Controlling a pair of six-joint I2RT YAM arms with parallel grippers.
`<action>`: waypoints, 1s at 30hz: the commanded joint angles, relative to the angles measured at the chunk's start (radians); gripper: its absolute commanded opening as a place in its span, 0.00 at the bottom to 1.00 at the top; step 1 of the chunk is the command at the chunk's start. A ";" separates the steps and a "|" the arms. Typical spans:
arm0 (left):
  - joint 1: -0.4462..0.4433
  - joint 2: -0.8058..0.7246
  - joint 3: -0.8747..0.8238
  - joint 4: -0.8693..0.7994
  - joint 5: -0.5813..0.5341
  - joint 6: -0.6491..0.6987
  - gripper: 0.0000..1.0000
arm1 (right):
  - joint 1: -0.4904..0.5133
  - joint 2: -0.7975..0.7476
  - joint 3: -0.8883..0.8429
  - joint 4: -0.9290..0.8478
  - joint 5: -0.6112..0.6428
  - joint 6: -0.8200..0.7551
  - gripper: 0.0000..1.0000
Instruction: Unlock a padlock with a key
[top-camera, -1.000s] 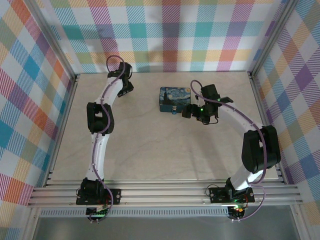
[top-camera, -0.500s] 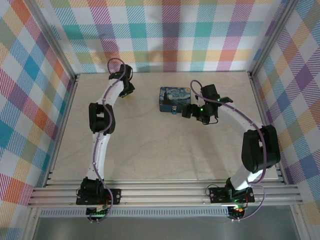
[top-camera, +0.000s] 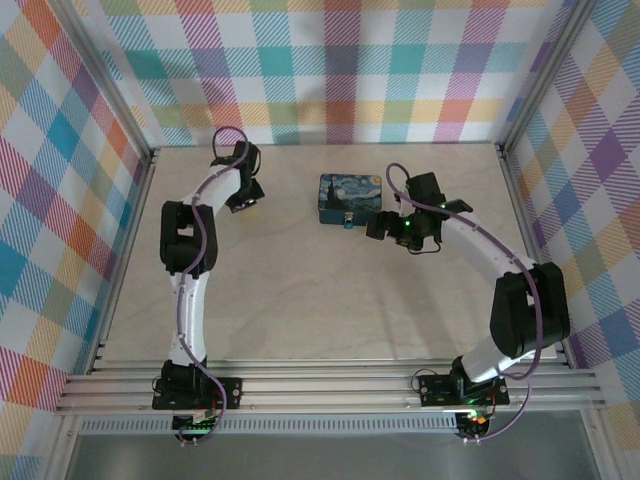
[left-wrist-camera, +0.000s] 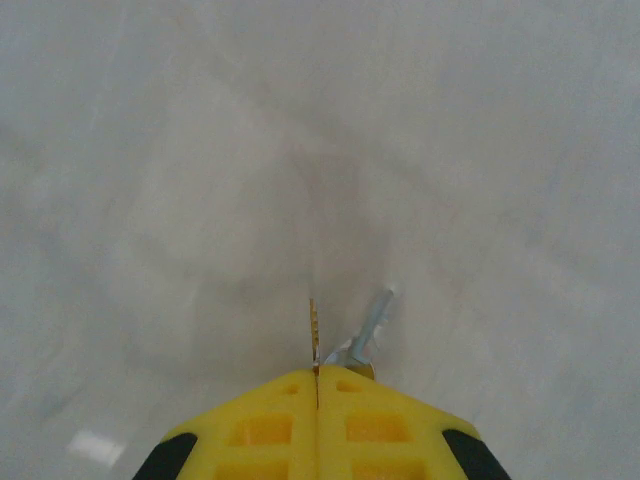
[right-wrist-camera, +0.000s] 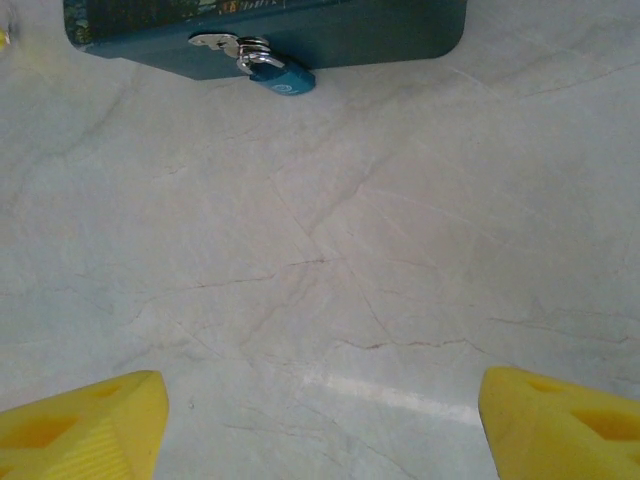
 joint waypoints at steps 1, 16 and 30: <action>-0.026 -0.186 -0.148 0.066 0.035 0.069 0.00 | 0.006 -0.052 -0.022 0.006 -0.019 0.022 0.81; -0.171 -0.861 -0.808 0.348 0.578 0.319 0.00 | 0.006 -0.098 -0.055 0.080 -0.309 0.117 0.73; -0.297 -0.997 -0.785 0.422 0.971 0.301 0.00 | 0.058 -0.121 -0.109 0.442 -0.663 0.324 0.54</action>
